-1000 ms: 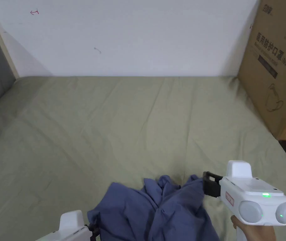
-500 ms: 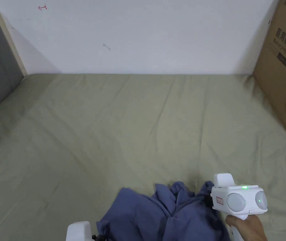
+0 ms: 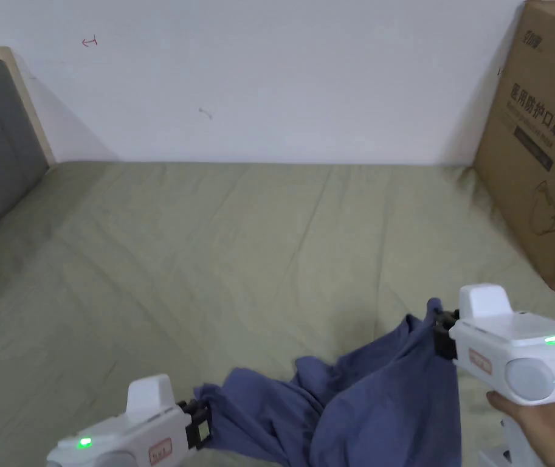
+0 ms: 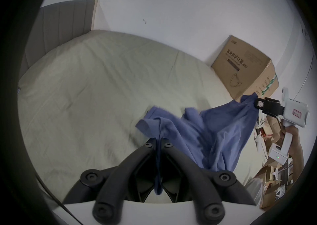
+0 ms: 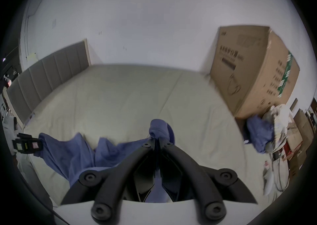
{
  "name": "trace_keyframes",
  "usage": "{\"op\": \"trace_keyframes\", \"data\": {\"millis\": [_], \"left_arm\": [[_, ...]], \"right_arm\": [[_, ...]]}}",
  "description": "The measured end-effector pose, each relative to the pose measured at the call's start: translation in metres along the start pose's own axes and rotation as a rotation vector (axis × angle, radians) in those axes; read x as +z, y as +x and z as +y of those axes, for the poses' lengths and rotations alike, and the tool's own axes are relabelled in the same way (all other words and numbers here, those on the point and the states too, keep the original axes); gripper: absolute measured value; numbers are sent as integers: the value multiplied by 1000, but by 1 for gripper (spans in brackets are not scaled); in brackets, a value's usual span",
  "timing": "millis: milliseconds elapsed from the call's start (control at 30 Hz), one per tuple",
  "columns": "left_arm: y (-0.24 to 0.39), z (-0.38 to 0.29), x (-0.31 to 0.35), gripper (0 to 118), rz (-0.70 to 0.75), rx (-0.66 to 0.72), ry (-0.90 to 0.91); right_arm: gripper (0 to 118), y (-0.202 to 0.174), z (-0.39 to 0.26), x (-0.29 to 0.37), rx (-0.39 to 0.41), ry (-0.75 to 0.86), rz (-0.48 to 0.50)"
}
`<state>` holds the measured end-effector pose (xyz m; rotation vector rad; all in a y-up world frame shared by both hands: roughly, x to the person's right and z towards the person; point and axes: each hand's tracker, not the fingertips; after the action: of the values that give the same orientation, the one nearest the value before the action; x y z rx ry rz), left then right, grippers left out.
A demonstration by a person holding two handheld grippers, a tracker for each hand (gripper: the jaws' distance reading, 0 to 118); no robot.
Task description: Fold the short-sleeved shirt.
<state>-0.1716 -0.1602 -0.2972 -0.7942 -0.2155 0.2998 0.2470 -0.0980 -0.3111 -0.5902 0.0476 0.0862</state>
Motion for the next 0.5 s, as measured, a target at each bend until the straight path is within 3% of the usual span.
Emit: {"op": "trace_keyframes", "data": {"millis": [333,500], "left_arm": [[19,153,28,3,46,-109,247],[13,234,40,3,107,-107,327]], "right_arm": [[2,41,109,64,4,211,-127],[2,64,161,56,-63,250,-162]]}}
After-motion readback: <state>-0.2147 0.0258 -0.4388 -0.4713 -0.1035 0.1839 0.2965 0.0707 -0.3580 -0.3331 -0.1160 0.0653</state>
